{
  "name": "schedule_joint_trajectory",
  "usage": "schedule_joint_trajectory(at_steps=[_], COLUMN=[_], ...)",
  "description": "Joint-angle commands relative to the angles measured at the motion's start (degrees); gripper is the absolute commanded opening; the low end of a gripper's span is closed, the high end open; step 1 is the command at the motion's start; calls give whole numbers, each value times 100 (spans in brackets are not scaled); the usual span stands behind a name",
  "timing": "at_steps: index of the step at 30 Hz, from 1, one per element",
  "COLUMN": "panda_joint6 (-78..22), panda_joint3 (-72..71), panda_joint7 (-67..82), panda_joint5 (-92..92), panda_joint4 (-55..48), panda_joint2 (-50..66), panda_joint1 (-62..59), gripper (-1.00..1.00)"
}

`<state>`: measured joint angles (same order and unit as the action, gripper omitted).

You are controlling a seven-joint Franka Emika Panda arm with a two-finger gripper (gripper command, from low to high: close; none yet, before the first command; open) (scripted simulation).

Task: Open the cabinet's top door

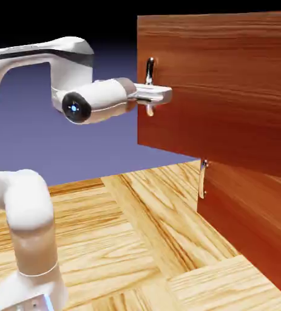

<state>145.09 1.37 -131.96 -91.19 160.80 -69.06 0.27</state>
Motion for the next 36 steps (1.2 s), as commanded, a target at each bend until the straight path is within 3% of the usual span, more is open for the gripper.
schedule_joint_trajectory(at_steps=[1,9,17,36], panda_joint6=[-174,-1841,-3572,-7274], panda_joint3=[155,1693,3354,6472], panda_joint7=[-120,-775,-946,-1244], panda_joint5=[247,2190,3742,5849], panda_joint4=[63,202,-400,-4088], panda_joint2=[-129,-837,-778,-55], panda_joint1=[-34,-473,-578,1960], gripper=[-100,-100,-100,-100])
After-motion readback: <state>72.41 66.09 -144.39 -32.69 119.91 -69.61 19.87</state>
